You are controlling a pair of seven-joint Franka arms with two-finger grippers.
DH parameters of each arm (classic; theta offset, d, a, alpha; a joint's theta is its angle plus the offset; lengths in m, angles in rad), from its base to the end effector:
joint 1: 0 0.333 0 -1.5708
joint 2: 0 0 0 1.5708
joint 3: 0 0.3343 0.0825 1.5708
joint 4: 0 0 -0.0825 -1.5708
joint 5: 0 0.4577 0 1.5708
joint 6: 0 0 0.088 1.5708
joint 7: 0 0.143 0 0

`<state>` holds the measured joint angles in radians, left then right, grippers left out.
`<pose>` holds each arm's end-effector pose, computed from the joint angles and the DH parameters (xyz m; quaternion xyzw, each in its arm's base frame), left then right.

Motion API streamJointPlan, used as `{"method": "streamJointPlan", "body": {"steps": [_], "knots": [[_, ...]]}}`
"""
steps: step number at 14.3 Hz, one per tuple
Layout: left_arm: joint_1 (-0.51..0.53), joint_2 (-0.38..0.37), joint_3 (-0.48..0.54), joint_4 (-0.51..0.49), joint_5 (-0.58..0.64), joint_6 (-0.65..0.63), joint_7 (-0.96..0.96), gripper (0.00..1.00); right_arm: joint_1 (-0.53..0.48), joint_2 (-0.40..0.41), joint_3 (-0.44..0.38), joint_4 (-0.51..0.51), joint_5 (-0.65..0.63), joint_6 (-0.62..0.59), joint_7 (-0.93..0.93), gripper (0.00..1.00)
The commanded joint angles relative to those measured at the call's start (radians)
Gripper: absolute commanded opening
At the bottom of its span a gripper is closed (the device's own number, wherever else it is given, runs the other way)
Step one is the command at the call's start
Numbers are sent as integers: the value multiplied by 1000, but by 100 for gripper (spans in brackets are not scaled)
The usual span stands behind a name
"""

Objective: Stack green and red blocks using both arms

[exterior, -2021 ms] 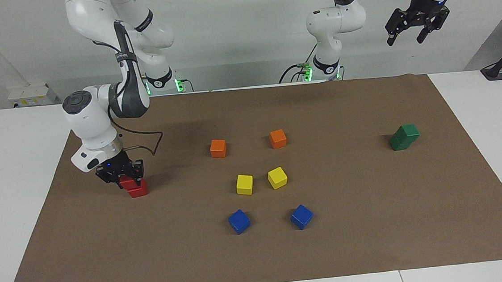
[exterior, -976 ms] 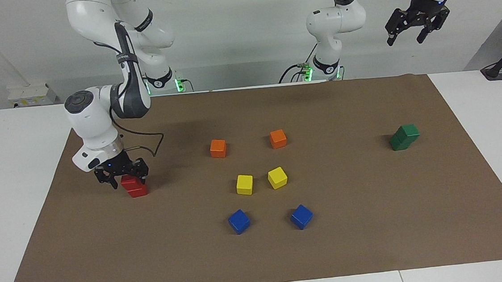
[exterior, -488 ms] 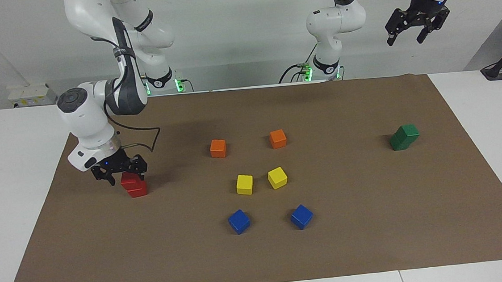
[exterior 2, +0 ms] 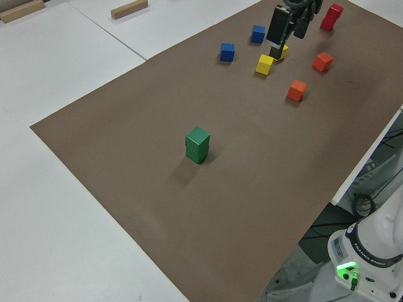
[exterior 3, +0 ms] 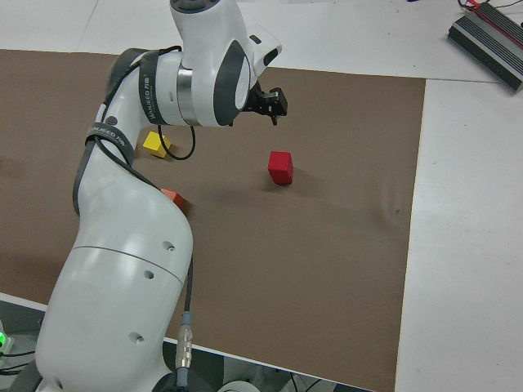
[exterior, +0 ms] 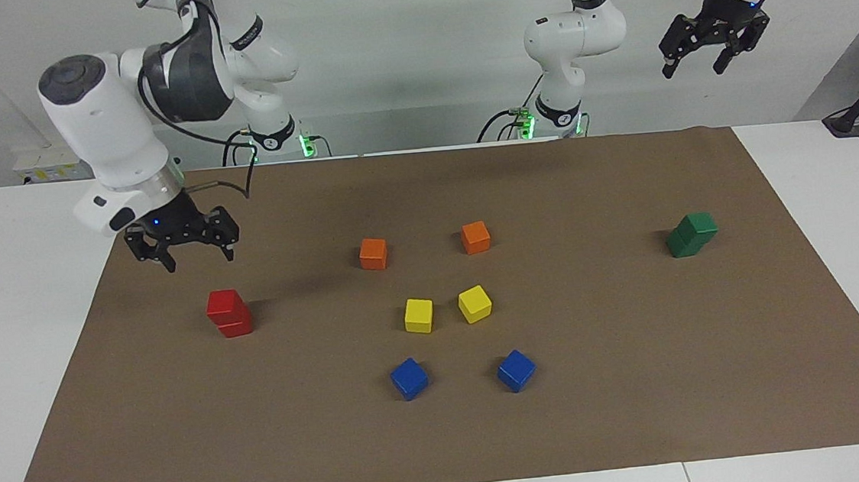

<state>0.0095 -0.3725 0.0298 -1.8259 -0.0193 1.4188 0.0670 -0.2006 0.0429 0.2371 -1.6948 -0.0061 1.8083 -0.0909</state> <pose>0.4828 0.0186 0.6640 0.9996 -0.0163 -0.0166 0.0159 0.6591 0.0212 0.5331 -0.9973 -0.0639 -0.0359 0.0011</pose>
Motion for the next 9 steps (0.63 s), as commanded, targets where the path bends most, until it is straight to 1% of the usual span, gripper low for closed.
{"method": "streamJointPlan", "body": {"steps": [1, 4, 9], "knots": [[4, -20, -5, -7, 10, -11, -9, 100, -11, -66, 5, 29, 79, -81, -10, 100], [4, -19, -5, -7, 10, -11, -7, 100, -20, -103, 1, 29, 94, -122, -13, 100], [4, -19, -5, -7, 10, -11, -7, 100, -22, -106, -2, 24, 94, -106, -13, 100]]}}
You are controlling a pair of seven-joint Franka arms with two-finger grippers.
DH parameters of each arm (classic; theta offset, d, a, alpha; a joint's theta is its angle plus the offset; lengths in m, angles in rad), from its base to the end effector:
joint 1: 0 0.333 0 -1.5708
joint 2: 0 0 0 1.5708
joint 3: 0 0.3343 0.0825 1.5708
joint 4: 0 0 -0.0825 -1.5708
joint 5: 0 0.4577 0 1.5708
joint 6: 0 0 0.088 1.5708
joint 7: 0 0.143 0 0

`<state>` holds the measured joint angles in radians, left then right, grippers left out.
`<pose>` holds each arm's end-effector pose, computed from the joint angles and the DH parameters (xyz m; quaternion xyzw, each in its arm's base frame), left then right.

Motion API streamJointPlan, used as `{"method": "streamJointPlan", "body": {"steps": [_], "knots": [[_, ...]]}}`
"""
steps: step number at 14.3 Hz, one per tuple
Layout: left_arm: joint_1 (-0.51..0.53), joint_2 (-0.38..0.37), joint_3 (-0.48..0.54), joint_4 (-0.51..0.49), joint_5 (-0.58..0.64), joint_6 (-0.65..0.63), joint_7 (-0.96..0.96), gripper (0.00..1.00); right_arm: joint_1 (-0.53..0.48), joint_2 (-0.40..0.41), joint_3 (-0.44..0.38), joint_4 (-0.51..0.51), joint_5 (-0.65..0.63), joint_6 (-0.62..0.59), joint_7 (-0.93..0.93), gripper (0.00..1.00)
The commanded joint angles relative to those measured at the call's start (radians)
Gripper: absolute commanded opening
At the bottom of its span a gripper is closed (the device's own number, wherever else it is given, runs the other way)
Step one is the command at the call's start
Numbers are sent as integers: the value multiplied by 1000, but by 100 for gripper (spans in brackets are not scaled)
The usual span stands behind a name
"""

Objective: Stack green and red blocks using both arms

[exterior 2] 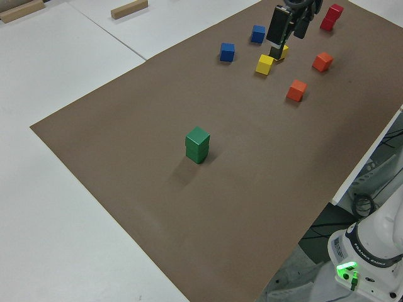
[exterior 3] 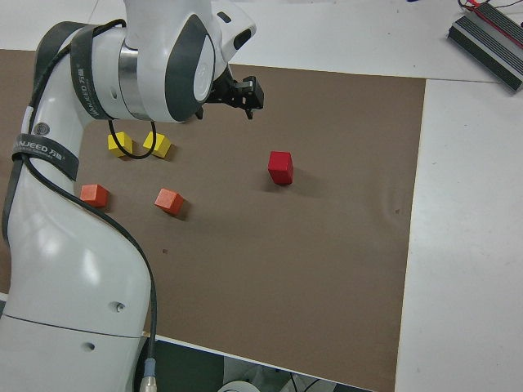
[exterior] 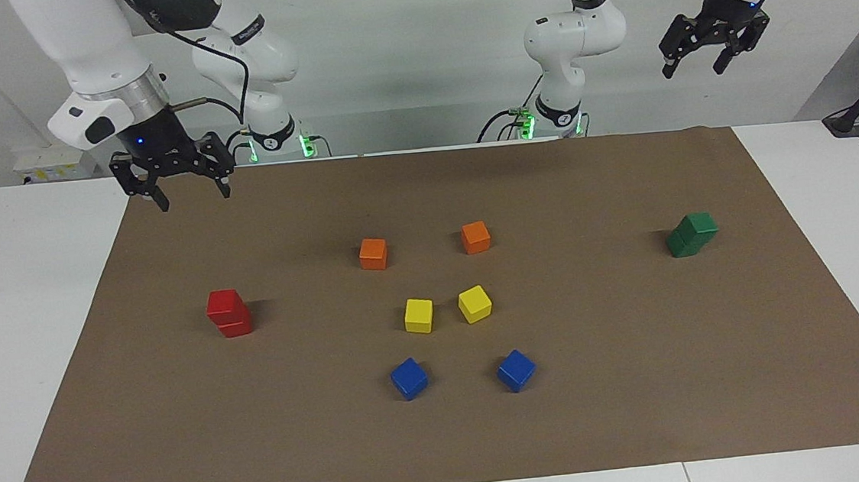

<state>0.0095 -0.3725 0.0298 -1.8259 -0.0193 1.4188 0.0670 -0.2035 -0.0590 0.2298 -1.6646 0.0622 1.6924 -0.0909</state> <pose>0.4828 0.0186 0.6640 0.9996 -0.0163 -0.0166 0.0159 0.6229 0.0279 0.6024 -0.9972 -0.0561 -0.0434 0.0229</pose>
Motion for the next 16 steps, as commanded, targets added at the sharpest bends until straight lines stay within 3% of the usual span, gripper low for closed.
{"method": "streamJointPlan", "body": {"steps": [1, 16], "knots": [[4, -19, -5, -7, 10, -11, -9, 100, -19, -4, 5, -7, 24, 15, -13, 100], [4, -19, -5, -7, 10, -5, -9, 100, -20, -15, 5, -20, 16, -5, -9, 100]]}}
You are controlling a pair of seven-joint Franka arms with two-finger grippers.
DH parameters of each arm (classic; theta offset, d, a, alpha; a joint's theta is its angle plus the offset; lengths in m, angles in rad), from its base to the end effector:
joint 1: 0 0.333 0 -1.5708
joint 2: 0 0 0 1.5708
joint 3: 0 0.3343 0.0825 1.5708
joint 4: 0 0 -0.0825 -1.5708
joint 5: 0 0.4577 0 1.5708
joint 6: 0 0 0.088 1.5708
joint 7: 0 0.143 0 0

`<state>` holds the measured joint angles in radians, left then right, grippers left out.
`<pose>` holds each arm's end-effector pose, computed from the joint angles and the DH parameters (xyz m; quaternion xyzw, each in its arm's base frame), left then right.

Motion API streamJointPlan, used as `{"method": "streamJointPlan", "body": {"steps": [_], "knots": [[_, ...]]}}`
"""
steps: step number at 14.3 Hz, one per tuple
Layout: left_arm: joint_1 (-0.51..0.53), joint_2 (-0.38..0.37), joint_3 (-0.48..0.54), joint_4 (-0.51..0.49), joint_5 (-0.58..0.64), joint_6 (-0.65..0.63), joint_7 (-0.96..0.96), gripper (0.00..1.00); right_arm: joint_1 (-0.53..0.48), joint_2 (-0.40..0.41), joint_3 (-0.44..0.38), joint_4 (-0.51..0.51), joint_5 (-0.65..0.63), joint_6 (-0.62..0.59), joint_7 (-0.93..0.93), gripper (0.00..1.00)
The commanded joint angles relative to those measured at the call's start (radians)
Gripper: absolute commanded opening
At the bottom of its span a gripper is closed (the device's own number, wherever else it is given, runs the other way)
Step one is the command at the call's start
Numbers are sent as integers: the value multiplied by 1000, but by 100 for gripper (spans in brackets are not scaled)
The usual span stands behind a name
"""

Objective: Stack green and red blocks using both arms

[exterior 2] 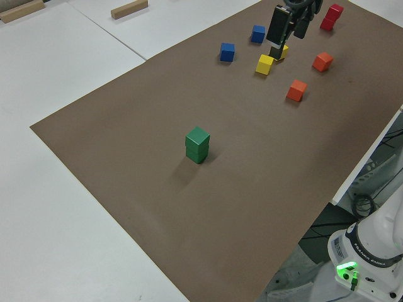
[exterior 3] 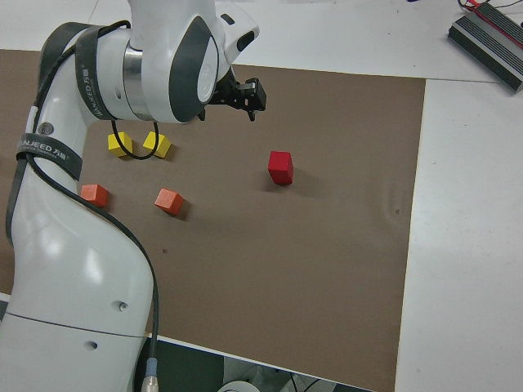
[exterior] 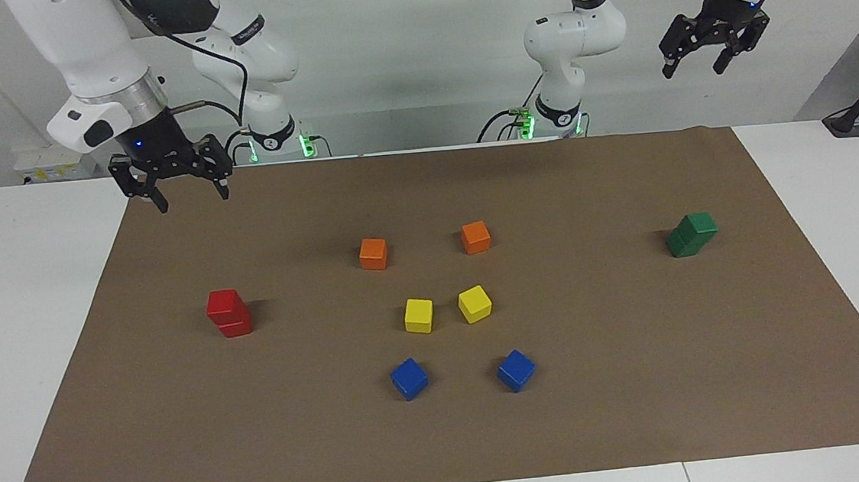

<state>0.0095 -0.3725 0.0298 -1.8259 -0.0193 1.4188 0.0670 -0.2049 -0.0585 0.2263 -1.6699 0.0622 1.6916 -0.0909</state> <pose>0.4828 0.0186 0.6640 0.9996 -0.0163 -0.0166 0.0159 0.6227 0.0248 0.5991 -0.9975 -0.0536 -0.0402 0.0231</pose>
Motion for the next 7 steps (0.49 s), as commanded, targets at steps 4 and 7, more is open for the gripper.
{"method": "streamJointPlan", "body": {"steps": [4, 7], "knots": [[4, -19, -5, -3, 10, -8, -9, 100, -25, -14, 5, -10, 7, -4, -18, 100], [3, -20, -7, -3, 10, -9, -9, 100, -44, -20, -18, -11, 18, -7, -9, 100]]}}
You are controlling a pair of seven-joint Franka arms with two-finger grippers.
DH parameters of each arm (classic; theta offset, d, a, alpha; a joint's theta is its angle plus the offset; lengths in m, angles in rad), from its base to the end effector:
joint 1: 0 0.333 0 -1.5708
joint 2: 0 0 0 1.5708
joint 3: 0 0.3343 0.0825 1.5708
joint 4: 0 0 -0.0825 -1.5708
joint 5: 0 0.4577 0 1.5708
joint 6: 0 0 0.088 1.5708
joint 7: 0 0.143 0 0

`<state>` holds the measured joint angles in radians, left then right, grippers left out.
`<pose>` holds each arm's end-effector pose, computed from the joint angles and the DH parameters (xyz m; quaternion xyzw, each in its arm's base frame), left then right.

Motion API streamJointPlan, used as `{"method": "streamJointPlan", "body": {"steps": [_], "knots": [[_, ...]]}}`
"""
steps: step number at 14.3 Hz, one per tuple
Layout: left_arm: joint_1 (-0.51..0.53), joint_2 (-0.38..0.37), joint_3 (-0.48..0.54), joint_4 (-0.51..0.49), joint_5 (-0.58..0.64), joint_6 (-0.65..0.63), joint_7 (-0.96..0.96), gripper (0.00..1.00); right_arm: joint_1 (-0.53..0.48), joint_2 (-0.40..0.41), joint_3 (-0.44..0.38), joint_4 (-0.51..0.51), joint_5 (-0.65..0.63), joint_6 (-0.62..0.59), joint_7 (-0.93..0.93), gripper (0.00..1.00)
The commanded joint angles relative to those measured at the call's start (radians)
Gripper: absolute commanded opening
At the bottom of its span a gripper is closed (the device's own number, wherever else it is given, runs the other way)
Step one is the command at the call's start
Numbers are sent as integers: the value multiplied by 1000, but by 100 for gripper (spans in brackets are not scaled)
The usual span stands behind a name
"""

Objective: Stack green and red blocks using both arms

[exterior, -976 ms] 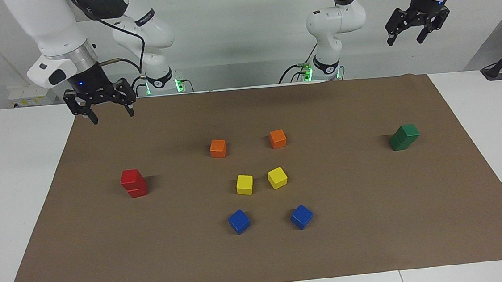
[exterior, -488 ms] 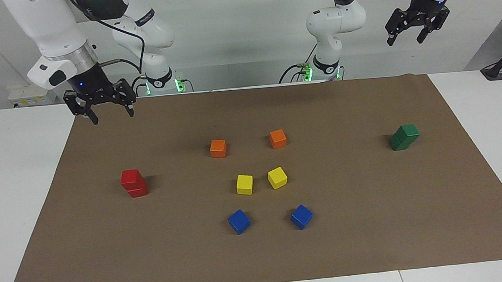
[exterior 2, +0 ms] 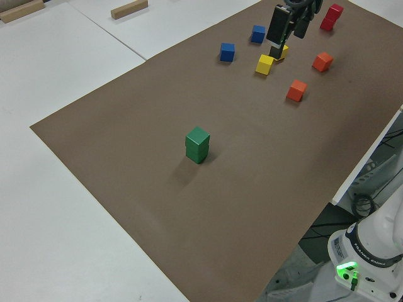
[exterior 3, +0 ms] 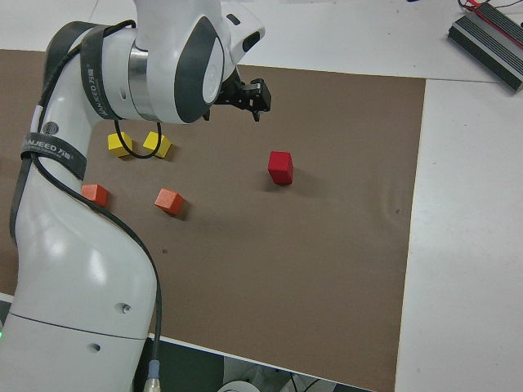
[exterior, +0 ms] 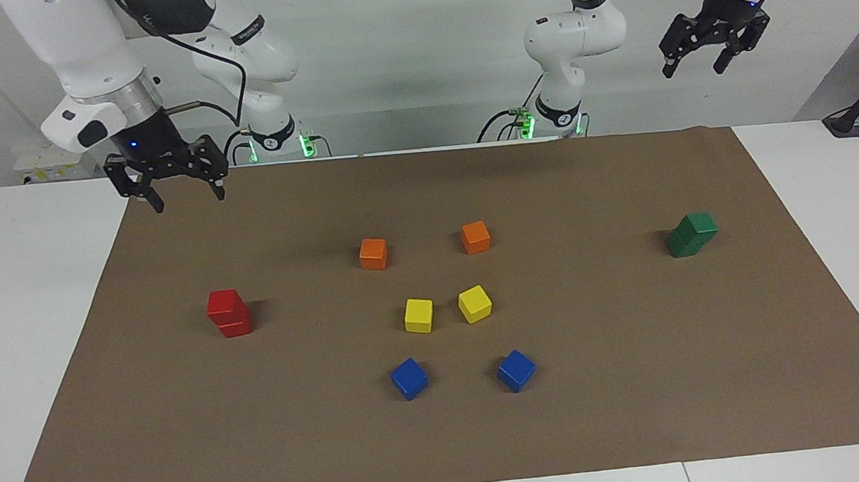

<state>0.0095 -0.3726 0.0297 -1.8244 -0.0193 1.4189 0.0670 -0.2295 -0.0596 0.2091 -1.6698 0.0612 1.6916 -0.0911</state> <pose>0.4827 0.0186 0.6648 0.9996 -0.0163 -0.0157 0.0158 0.6228 -0.0016 0.6000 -0.9984 -0.0329 -0.0413 0.0220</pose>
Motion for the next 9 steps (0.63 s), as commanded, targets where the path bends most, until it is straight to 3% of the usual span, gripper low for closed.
{"method": "streamJointPlan", "body": {"steps": [1, 6, 9], "knots": [[0, -19, -7, -4, 10, -11, -9, 100, -7, -20, 0, -13, 19, -7, -10, 100], [-5, -19, -7, -4, 10, -5, -6, 100, 59, -11, -22, -13, -4, 50, -22, 100], [7, -19, 6, -4, 10, -3, -7, 100, 140, -8, -141, -11, -24, 63, -24, 100]]}}
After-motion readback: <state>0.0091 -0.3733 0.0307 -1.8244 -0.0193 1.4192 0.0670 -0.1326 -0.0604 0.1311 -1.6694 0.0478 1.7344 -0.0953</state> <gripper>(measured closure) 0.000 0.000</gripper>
